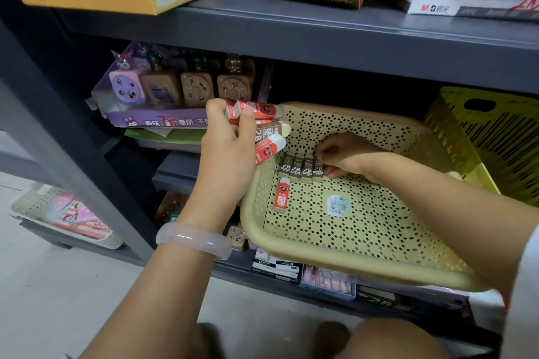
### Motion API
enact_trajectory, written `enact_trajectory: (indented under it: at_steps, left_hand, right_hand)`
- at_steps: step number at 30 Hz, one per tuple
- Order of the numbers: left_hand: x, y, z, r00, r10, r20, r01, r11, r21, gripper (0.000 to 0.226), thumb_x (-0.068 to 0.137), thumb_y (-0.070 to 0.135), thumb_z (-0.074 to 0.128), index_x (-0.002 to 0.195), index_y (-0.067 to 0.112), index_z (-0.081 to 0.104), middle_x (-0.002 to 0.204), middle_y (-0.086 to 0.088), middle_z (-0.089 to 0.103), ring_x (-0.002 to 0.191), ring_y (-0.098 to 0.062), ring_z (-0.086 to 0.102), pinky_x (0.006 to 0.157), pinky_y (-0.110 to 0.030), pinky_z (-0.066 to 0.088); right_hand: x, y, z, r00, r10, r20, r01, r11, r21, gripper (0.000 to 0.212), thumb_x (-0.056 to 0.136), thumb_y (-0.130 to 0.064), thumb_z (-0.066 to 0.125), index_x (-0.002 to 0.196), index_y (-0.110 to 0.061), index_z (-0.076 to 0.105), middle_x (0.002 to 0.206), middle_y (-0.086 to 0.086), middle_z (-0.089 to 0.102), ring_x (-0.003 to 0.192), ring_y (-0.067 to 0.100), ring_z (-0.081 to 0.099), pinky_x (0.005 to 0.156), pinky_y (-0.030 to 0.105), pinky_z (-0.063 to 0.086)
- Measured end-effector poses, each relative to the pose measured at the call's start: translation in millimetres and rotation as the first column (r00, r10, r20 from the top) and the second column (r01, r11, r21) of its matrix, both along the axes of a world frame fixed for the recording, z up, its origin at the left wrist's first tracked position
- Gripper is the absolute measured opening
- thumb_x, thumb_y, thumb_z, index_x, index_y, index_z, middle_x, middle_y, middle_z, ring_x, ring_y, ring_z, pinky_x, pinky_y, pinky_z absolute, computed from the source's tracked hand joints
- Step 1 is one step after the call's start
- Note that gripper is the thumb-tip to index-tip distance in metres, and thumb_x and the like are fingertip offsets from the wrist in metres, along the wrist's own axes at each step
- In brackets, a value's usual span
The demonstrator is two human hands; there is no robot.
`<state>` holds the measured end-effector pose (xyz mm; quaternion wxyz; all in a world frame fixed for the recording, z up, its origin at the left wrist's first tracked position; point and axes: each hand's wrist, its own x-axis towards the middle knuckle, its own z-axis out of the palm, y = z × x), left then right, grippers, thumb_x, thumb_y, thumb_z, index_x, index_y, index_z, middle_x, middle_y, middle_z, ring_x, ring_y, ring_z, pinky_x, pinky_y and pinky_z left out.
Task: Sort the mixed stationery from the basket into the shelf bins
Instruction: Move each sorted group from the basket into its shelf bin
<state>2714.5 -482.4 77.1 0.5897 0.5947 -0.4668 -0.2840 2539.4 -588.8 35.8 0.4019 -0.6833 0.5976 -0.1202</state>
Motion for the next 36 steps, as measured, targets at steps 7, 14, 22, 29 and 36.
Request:
enact_trajectory:
  at_steps: [7,14,22,29,36]
  left_hand:
    - [0,-2,-2,1.0,0.0,0.026,0.0,1.0,-0.009,0.014,0.096,0.031,0.041,0.082,0.031,0.036,0.072,-0.002,0.054,0.063,-0.015,0.051,0.056,-0.033,0.045]
    - [-1,-1,-3,0.999,-0.002,0.032,0.002,1.0,-0.012,0.015,0.096,0.032,0.041,0.082,0.031,0.036,0.071,-0.004,0.052,0.063,-0.016,0.05,0.06,-0.039,0.045]
    - [-1,-2,-3,0.999,-0.007,0.036,0.007,1.0,-0.011,0.016,0.096,0.032,0.041,0.081,0.032,0.034,0.073,-0.009,0.052,0.063,-0.018,0.049,0.061,-0.041,0.045]
    - [-1,-3,-4,1.0,-0.006,0.027,0.007,1.0,-0.014,0.015,0.096,0.031,0.041,0.082,0.033,0.035,0.072,-0.005,0.051,0.062,-0.017,0.048,0.058,-0.038,0.043]
    - [1,-4,-7,0.998,0.015,-0.064,-0.014,1.0,0.015,0.011,0.094,0.033,0.043,0.084,0.034,0.039,0.067,0.003,0.057,0.062,-0.015,0.054,0.061,-0.044,0.049]
  right_hand:
    - [8,10,7,0.815,0.299,-0.496,-0.42,0.895,-0.15,0.037,0.076,-0.048,0.068,0.097,-0.02,0.058,0.094,0.001,0.053,0.089,0.02,0.058,0.065,0.023,0.042]
    - [17,15,-1,0.797,0.252,-0.548,-0.426,0.879,-0.216,0.055,0.078,-0.049,0.065,0.121,-0.016,0.052,0.117,0.008,0.045,0.108,0.023,0.048,0.09,0.03,0.043]
    - [21,21,-2,0.827,0.214,-0.52,-0.391,0.884,-0.258,0.041,0.081,-0.043,0.062,0.114,-0.02,0.055,0.104,0.004,0.044,0.088,0.018,0.048,0.071,0.025,0.037]
    - [19,22,-5,0.853,0.199,-0.482,-0.374,0.878,-0.299,0.052,0.081,-0.044,0.063,0.126,-0.022,0.05,0.106,0.001,0.044,0.09,0.015,0.045,0.073,0.024,0.035]
    - [20,27,20,0.932,0.117,-0.344,-0.258,0.88,-0.398,0.031,0.089,-0.041,0.053,0.107,-0.018,0.062,0.104,0.006,0.06,0.086,0.019,0.057,0.074,0.023,0.045]
